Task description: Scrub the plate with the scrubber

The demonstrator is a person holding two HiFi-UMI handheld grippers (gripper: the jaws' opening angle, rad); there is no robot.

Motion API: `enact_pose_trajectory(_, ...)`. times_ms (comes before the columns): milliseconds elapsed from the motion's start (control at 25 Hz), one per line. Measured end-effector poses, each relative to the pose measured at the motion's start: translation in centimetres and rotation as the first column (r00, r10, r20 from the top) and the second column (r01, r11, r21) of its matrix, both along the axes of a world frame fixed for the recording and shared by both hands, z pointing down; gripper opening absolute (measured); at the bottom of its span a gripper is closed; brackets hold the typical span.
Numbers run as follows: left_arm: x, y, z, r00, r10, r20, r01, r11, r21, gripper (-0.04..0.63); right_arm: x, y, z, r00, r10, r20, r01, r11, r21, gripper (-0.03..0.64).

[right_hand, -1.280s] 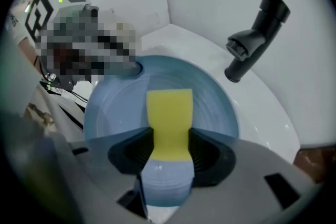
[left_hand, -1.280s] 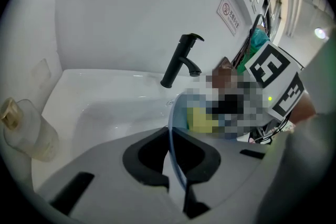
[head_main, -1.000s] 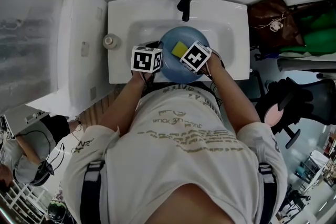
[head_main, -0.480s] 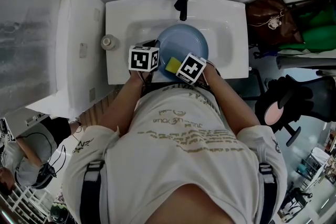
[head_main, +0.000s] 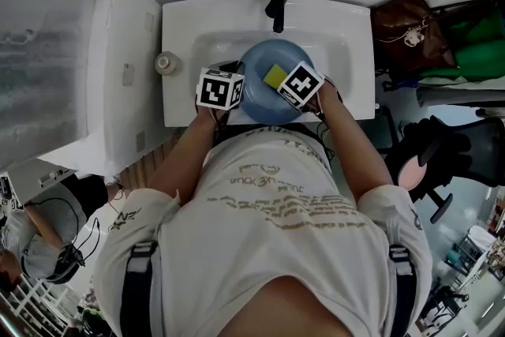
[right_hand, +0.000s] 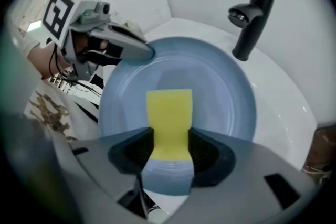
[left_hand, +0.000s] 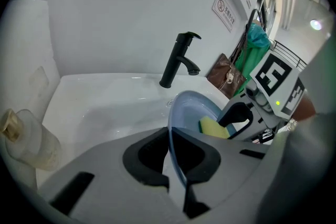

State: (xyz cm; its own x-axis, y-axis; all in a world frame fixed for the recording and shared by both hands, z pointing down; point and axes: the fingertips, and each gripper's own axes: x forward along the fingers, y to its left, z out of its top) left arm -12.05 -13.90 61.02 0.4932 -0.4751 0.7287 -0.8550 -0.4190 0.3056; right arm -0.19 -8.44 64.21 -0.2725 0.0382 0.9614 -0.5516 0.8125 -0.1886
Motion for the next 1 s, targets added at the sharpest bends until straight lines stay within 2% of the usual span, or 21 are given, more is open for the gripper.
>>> enact_pose_trajectory(160,0.2,0.1,-0.1,1.0,0.0,-0.003,0.0,1.0,0.006,0.032,1.7,-2.3,0.0,0.999,0.045,-0.029,-0.044,0.998,0.04,0.21)
enact_pose_trajectory(520,0.3,0.1,-0.3,1.0,-0.014,0.006,0.014,1.0,0.021,0.032,4.5,-3.7,0.2,0.992,0.071,-0.107,-0.062,0.995,0.08,0.21)
enact_pose_trajectory(680,0.2,0.0,0.0,0.999,-0.043,0.006,0.043,0.999,0.011,0.032,4.6,-2.2,0.9,0.991,0.048,-0.123,-0.041,0.998,0.054,0.21)
enact_pose_trajectory(1000,-0.2,-0.4,0.1,0.995,-0.095,0.005,0.095,0.995,0.007,0.032,3.7,1.8,1.6,0.996,0.017,-0.089,-0.021,0.998,-0.051,0.209)
